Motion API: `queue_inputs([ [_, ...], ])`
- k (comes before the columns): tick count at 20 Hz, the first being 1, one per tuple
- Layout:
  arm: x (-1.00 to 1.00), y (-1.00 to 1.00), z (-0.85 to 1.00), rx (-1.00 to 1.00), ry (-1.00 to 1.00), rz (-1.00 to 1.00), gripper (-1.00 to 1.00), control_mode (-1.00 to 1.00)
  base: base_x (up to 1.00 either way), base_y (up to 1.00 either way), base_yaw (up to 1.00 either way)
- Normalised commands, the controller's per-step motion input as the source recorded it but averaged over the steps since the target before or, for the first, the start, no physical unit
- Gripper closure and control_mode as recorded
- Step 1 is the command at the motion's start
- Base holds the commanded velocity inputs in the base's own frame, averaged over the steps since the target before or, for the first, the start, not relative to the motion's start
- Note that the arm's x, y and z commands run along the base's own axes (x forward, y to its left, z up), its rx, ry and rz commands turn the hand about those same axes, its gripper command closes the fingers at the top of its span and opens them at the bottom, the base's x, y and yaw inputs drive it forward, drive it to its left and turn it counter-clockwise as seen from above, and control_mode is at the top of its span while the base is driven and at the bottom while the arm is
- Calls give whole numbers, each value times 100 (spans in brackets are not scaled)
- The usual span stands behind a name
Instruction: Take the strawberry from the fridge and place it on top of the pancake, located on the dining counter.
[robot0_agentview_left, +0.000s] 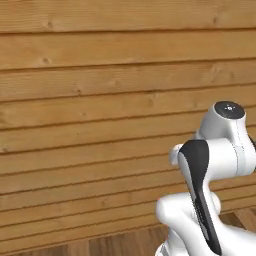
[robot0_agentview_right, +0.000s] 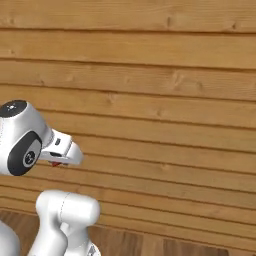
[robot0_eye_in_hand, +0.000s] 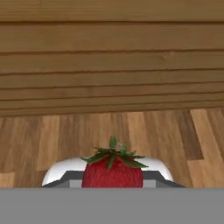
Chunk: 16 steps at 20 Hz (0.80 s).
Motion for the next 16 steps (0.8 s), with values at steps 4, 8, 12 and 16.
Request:
queue_inputs([
  [4,0,0,0,0,0,0,100,100,90,15,74],
  [8,0,0,0,0,0,0,100,100,61,0,89],
  [12,0,0,0,0,0,0,100,100,48,0,92],
  [16,0,0,0,0,0,0,100,100,65,0,88],
])
